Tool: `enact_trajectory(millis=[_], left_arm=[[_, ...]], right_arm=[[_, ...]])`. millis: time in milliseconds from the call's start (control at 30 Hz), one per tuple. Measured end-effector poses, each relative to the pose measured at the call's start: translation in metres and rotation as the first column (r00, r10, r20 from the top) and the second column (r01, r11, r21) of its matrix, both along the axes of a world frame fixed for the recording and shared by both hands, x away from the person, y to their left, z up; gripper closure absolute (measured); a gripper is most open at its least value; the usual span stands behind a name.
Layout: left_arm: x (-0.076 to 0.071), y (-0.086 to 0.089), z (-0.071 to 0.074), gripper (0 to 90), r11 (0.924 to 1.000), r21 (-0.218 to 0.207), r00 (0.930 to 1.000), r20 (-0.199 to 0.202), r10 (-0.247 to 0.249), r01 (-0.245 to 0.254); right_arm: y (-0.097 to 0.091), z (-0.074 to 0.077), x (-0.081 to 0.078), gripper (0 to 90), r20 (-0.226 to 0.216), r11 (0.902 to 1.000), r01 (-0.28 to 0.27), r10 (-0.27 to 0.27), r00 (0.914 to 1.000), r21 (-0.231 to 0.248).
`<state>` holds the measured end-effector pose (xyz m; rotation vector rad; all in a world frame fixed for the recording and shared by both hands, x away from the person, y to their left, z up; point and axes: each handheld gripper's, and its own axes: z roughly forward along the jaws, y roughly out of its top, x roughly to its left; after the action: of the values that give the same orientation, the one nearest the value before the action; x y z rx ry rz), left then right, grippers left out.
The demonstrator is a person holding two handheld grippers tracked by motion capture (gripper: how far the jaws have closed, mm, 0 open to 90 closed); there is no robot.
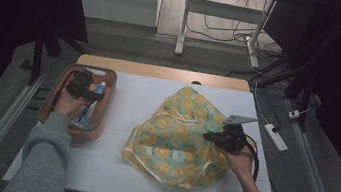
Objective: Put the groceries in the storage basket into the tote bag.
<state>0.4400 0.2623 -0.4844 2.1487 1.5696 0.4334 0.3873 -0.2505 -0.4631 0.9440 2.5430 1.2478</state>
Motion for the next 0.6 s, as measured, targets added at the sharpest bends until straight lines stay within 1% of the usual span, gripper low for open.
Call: enact_trajectory(millis=[67, 133, 200, 300, 433, 500, 533, 600], left_arm=[[0.001, 0.0, -0.002, 30.2, 1.0, 0.002, 0.9999, -0.009, 0.004, -0.004], [0.003, -0.001, -0.004, 30.1, 1.0, -0.008, 0.9996, -0.026, -0.002, 0.002], [0.004, -0.001, -0.007, 29.3, 1.0, 0.008, 0.9987, -0.05, -0.001, 0.001], [0.007, 0.0, -0.014, 28.8, 1.0, 0.01, 0.996, -0.089, -0.001, 0.002], [0.009, 0.0, -0.02, 28.9, 0.9999, 0.014, 0.9931, -0.117, 0.0, 0.001], [0.01, 0.0, -0.02, 33.7, 0.9997, 0.022, 0.9922, -0.124, 0.015, -0.012], [0.01, 0.001, -0.021, 33.7, 0.9995, 0.024, 0.9919, -0.125, 0.023, -0.02], [0.011, 0.002, -0.022, 37.6, 0.9993, 0.025, 0.9902, -0.136, 0.032, -0.029]], right_arm=[[0.0, 0.001, 0.0, 88.5, 0.001, 1.0, 0.0, 0.0, 1.0, 0.0], [-0.001, 0.001, 0.0, 88.5, 0.001, 1.0, 0.002, -0.002, 1.0, 0.001], [-0.001, 0.001, -0.001, 88.5, 0.001, 1.0, 0.003, -0.003, 1.0, 0.001], [-0.001, 0.001, -0.001, 88.5, 0.003, 1.0, 0.002, -0.002, 1.0, 0.0], [-0.001, 0.001, -0.001, 88.5, 0.0, 1.0, 0.002, -0.002, 1.0, -0.002], [-0.001, 0.0, 0.0, 88.5, 0.001, 1.0, 0.003, -0.003, 1.0, -0.003], [-0.001, 0.0, 0.0, 88.5, 0.001, 1.0, 0.003, -0.003, 1.0, -0.003], [-0.001, 0.001, -0.001, 88.4, 0.002, 1.0, 0.003, -0.003, 1.0, -0.003]])
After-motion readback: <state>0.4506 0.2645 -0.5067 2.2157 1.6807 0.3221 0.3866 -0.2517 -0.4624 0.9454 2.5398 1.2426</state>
